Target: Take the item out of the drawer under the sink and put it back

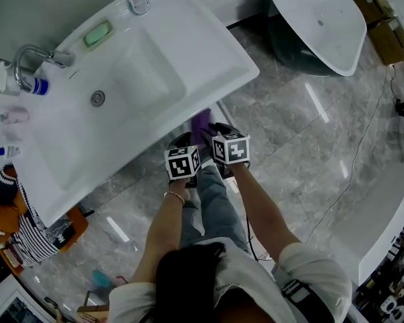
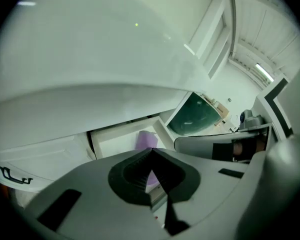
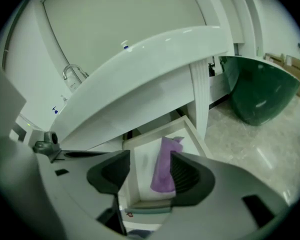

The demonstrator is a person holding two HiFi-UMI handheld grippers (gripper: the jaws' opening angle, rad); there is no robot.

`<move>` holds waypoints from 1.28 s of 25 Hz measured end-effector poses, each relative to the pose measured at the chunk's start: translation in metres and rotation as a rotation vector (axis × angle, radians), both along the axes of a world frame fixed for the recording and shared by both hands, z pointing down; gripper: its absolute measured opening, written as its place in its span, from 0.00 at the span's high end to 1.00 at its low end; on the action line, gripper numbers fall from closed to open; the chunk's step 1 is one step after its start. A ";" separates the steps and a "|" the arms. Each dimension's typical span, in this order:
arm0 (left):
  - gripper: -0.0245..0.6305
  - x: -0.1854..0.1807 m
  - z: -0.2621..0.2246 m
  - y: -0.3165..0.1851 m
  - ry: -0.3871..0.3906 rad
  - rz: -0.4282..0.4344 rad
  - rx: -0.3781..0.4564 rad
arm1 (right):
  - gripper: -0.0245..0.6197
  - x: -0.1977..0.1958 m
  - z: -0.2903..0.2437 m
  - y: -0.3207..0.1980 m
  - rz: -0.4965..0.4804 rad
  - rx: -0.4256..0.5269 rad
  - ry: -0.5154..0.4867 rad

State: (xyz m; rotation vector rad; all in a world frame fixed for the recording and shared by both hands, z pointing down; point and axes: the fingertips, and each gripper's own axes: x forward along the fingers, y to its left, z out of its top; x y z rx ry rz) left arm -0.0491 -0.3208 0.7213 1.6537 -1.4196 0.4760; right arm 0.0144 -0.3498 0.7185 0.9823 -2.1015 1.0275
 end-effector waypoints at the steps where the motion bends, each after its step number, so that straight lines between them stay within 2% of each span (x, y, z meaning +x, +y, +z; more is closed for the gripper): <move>1: 0.96 0.001 -0.008 0.000 0.001 0.000 0.014 | 0.55 0.002 -0.007 0.001 0.004 0.010 -0.001; 10: 0.96 -0.003 -0.061 0.025 -0.006 0.029 0.094 | 0.59 0.004 -0.067 0.024 0.048 0.119 -0.016; 15: 0.96 0.000 -0.096 0.037 -0.010 0.048 0.169 | 0.68 0.004 -0.101 0.038 0.055 0.205 -0.008; 20: 0.96 -0.001 -0.132 0.045 0.003 0.061 0.254 | 0.77 -0.009 -0.134 0.053 0.046 0.267 -0.054; 24: 0.96 0.001 -0.159 0.051 0.015 0.079 0.323 | 0.89 -0.011 -0.161 0.062 0.048 0.347 -0.040; 28: 0.96 -0.001 -0.184 0.059 0.029 0.101 0.399 | 0.91 -0.012 -0.183 0.074 0.068 0.400 -0.086; 32: 0.96 -0.009 -0.202 0.067 0.019 0.096 0.450 | 0.93 -0.011 -0.202 0.085 0.082 0.483 -0.069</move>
